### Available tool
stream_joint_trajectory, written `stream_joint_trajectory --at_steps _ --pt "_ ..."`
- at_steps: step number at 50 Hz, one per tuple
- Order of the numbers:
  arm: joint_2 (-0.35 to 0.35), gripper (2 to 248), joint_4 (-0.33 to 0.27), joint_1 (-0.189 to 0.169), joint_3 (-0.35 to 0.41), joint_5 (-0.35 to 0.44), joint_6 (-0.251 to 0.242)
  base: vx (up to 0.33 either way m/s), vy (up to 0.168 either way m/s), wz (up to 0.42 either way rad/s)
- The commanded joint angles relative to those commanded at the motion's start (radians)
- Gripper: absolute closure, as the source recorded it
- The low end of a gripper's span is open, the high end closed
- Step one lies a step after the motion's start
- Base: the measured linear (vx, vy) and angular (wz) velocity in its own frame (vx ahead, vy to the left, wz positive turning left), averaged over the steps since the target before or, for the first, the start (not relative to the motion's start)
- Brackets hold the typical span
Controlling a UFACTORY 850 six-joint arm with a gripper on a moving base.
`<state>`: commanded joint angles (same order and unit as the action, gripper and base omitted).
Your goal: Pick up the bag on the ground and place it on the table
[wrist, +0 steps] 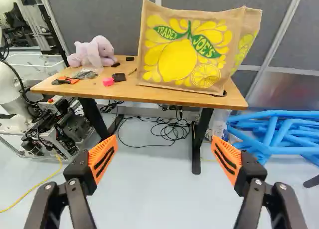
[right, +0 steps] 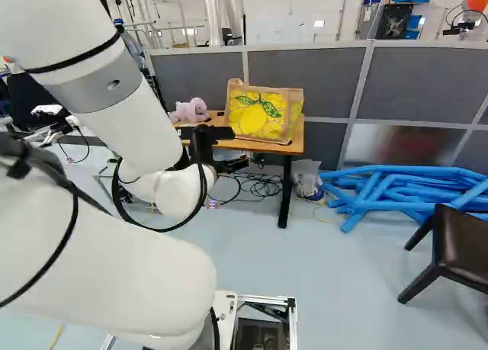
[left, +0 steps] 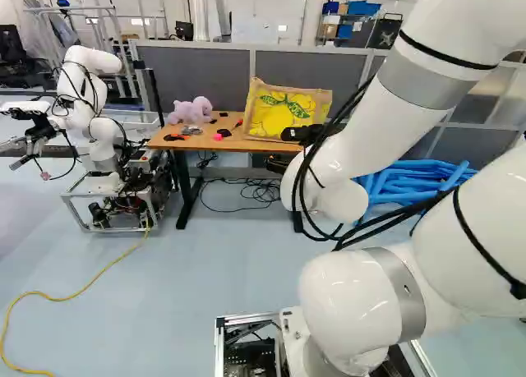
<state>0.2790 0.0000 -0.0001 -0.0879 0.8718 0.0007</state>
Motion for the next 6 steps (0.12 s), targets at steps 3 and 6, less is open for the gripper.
stream_joint_trajectory --at_steps 3,6 --pt "0.0 3 0.0 0.0 0.001 0.001 -0.001 0.0 0.0 0.0" --pt "0.0 3 0.0 0.0 0.001 0.001 -0.001 0.0 0.0 0.0"
